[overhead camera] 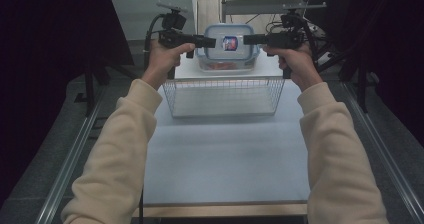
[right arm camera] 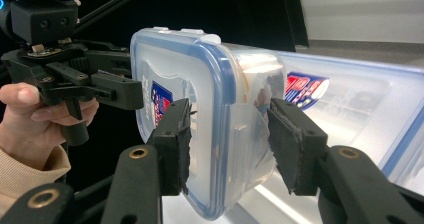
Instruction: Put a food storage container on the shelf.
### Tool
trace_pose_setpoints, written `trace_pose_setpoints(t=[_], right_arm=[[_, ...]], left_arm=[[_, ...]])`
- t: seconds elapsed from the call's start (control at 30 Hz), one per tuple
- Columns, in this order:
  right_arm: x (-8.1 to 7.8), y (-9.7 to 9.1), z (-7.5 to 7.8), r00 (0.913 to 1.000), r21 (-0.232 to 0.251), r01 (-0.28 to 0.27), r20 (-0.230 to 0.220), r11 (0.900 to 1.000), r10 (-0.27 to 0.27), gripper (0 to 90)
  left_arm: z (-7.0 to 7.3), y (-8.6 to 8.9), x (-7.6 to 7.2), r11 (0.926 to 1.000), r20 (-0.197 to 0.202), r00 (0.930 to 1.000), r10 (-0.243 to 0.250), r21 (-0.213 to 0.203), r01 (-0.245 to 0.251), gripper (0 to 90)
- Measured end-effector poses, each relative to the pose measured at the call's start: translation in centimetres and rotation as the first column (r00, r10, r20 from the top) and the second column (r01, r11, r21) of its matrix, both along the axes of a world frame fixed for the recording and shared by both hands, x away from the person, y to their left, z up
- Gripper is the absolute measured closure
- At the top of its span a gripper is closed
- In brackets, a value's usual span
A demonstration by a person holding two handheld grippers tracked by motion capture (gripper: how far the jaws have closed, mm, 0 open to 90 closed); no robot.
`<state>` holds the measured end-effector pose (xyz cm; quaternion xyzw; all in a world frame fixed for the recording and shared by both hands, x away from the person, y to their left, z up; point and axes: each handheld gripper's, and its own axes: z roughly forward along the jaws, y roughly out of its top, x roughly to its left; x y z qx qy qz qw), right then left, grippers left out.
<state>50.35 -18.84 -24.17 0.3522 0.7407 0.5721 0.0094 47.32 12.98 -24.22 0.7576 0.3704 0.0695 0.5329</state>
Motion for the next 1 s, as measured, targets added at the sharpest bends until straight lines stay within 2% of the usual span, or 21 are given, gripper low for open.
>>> trace_pose_setpoints(t=[0.03,0.13,0.17,0.2,0.23,0.5,0.6,0.83,0.87,0.97,1.0], right_arm=[[0.0,0.0,0.0,1.0,0.0,0.0,0.0,1.0,0.0,52.7],[1.6,0.2,0.3,0.9999,-0.003,0.005,-0.015,1.0,-0.005,52.5],[1.6,0.2,0.3,0.9999,-0.003,0.005,-0.015,1.0,-0.005,52.5],[2.3,0.3,0.4,0.9998,0.001,0.008,-0.02,1.0,-0.008,52.4],[2.6,0.3,0.3,0.9995,0.008,0.012,-0.029,0.9999,-0.011,52.4],[4.8,0.4,-0.8,0.9965,0.025,0.033,-0.078,0.9992,-0.031,51.9],[5.7,0.5,-1.3,0.9927,0.036,0.063,-0.106,0.9973,-0.059,50.8],[6.5,0.7,-1.5,0.9861,0.053,0.107,-0.133,0.9929,-0.099,49.4],[6.7,0.8,-1.6,0.9828,0.06,0.122,-0.147,0.9907,-0.112,47.8],[6.9,0.9,-1.9,0.9794,0.065,0.137,-0.159,0.9885,-0.125,46.4],[7.1,0.9,-2.1,0.9742,0.075,0.152,-0.18,0.9855,-0.137,45.3]], left_arm=[[0.1,0.1,0.4,1.0,-0.002,1.0,0.001,0.0,-0.001,51.1],[0.2,0.2,1.9,0.9999,-0.018,0.9998,0.009,-0.008,-0.009,51.0],[0.2,0.2,1.9,0.9999,-0.018,0.9998,0.009,-0.008,-0.009,50.9],[0.2,0.2,2.5,0.9998,-0.023,0.9996,0.014,-0.011,-0.015,50.9],[0.2,0.2,2.5,0.9998,-0.023,0.9996,0.014,-0.011,-0.015,50.9],[-1.0,0.1,4.8,0.9992,-0.081,0.996,0.037,-0.014,-0.038,50.6],[-1.4,0.1,5.5,0.9972,-0.107,0.9929,0.052,-0.049,-0.057,50.6],[-1.5,-0.2,6.3,0.9946,-0.136,0.9874,0.08,-0.054,-0.088,46.2],[-1.7,-0.3,6.5,0.9929,-0.149,0.9852,0.085,-0.07,-0.097,45.6],[-1.9,-0.5,6.8,0.992,-0.159,0.9832,0.09,-0.074,-0.102,41.3],[-2.1,-0.6,7.1,0.9883,-0.177,0.979,0.102,-0.094,-0.12,39.9]])
